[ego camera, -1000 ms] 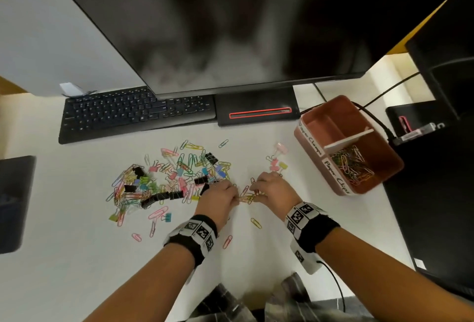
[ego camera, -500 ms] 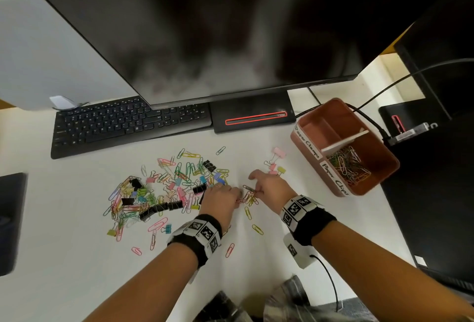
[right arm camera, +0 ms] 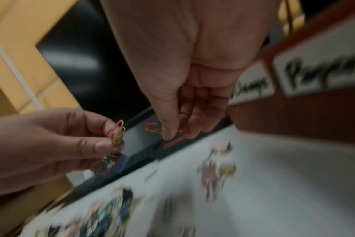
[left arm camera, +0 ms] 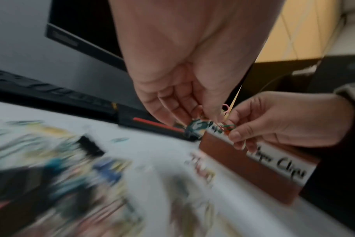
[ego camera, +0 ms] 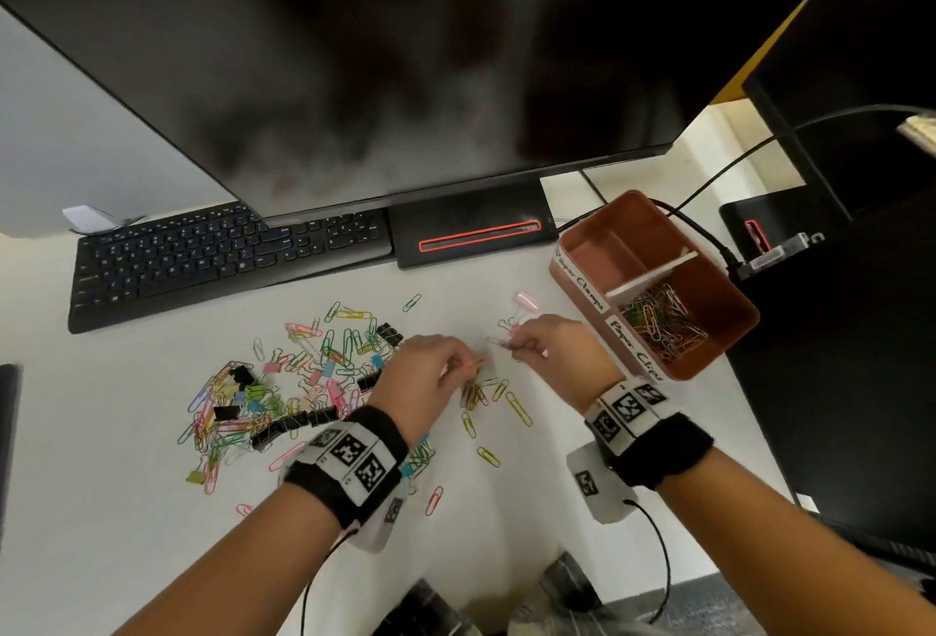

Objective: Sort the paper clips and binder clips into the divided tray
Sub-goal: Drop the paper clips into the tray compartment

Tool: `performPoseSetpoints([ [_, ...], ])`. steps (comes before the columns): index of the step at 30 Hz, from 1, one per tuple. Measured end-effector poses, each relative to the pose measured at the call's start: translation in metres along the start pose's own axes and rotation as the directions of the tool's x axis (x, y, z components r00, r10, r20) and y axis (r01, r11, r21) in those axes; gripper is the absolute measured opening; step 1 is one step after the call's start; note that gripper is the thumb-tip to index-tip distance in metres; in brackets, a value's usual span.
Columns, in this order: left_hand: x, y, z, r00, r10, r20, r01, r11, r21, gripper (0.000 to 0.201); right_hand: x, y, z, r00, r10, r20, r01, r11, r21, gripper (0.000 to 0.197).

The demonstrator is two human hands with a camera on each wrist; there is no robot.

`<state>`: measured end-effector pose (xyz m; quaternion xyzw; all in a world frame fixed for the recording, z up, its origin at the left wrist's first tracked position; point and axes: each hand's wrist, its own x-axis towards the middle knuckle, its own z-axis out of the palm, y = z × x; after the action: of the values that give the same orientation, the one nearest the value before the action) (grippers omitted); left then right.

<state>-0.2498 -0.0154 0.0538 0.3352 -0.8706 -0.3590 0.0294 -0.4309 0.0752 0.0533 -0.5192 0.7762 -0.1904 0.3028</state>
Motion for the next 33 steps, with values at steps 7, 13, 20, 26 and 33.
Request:
performPoseSetpoints([
  [7,0.071,0.126,0.000,0.985,0.170,0.034,-0.137,0.882,-0.450,0.009,-0.051,0.040,-0.108,0.913,0.164,-0.374,-0.178,0.984,-0.001,0.011],
  [13,0.122,0.175,0.059,0.980,0.080,0.182,0.014,0.884,-0.467,0.023,-0.053,0.087,-0.118,0.845,0.463,-0.268,-0.453,0.885,0.103,0.023],
  [20,0.096,0.133,0.027,0.999,0.035,0.019,-0.023,0.899,-0.437,0.012,-0.057,0.068,-0.095,0.894,0.201,-0.400,-0.189,0.980,0.070,0.033],
  [26,0.035,0.039,0.016,0.988,-0.153,-0.013,0.148,0.970,-0.192,0.008,-0.044,0.053,-0.058,0.970,-0.086,-0.229,0.071,0.995,-0.074,0.027],
  [33,0.008,-0.004,0.052,0.964,-0.218,0.150,0.212,0.976,0.056,0.049,-0.016,0.073,-0.090,0.909,0.379,-0.176,-0.400,0.910,-0.108,0.025],
])
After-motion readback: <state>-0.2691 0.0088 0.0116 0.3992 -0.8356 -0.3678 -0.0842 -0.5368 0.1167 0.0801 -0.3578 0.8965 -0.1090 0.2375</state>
